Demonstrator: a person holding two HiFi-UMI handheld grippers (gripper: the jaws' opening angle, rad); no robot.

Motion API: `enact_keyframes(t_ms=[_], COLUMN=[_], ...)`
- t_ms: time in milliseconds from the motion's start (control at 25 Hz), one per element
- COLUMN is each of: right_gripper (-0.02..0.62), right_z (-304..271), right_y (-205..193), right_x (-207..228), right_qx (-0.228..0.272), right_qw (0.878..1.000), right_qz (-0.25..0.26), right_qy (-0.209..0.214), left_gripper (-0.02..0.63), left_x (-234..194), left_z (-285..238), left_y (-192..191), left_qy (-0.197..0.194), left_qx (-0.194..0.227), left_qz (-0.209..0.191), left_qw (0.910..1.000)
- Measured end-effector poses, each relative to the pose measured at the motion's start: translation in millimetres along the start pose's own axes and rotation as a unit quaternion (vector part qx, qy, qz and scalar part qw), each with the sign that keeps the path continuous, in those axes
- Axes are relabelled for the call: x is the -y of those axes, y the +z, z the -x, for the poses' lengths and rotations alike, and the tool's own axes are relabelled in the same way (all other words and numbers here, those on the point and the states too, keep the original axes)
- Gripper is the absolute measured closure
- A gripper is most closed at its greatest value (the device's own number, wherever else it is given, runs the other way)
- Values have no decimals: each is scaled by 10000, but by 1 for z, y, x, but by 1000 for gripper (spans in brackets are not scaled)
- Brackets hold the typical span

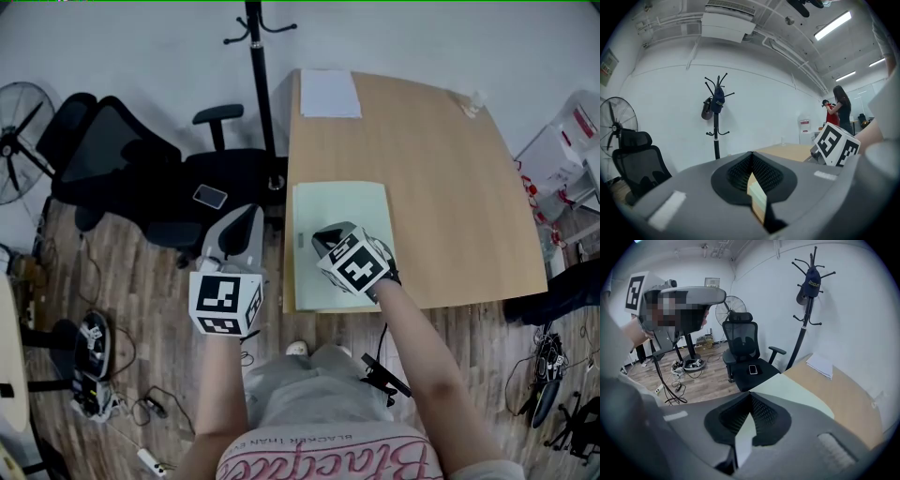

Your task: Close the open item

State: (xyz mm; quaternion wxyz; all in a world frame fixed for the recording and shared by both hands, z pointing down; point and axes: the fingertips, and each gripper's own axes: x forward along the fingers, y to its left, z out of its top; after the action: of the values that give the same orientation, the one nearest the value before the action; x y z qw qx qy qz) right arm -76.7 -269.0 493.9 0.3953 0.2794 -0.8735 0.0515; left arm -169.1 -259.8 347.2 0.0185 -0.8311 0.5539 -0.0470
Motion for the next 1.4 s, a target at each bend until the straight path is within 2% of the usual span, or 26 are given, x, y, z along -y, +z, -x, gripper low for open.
enact_keyframes(t_ms=[440,800,1200,1400], right_gripper=[594,594,594,594], right_z=[43,76,123,152], right_y=[23,30,42,44], right_x=[10,27,58,73], right_qx=[376,786,1518,2046], right_qw=[9988,9957,9831,9694], right_qz=[235,39,-319,-551], right_qy=[-194,-494,-973,-1241], left_gripper=[591,591,591,591], left_x=[12,25,35,42], left_z=[-5,-10,-14,-17], left_y=[30,53,79,84], left_qy=[15,9,61,63], left_qx=[219,388,791,873], left_qz=[-107,-246,-400,-436], left_qw=[9997,9989,9960,9952])
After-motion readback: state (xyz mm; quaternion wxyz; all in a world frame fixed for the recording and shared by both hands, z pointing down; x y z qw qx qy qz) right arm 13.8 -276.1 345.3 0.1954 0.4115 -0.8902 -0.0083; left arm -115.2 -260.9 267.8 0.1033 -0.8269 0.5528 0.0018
